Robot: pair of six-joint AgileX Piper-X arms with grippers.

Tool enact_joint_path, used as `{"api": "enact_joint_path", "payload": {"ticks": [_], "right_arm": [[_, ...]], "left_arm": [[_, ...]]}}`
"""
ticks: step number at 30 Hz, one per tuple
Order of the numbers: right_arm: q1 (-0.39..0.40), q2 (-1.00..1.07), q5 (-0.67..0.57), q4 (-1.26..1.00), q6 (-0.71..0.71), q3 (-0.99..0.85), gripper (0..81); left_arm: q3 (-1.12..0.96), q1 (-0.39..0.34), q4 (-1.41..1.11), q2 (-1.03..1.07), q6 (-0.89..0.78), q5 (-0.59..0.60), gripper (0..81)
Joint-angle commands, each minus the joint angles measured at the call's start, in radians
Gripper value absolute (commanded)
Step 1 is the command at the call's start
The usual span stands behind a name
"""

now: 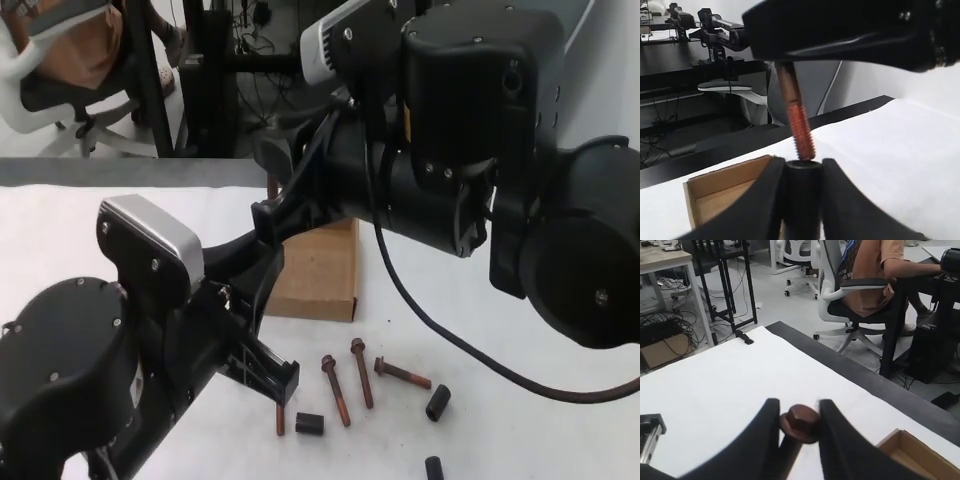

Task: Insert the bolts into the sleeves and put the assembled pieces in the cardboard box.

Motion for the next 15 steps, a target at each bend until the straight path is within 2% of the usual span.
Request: {"api": "enact_joint_path", "payload": {"ticks": [1, 15], "right_arm": [[0.003, -0.007, -0.013, -0.01, 0.014, -0.006, 0.6], [0.01, -0.007, -0.021, 0.038, 0.054, -0.006, 0.6]], "left_arm": [[-0.002, -0.004, -0.019, -0.003, -0.002, 0.008, 1.8], [-0.002, -0.004, -0.117, -0.003, -0.002, 0.003, 1.8]]}}
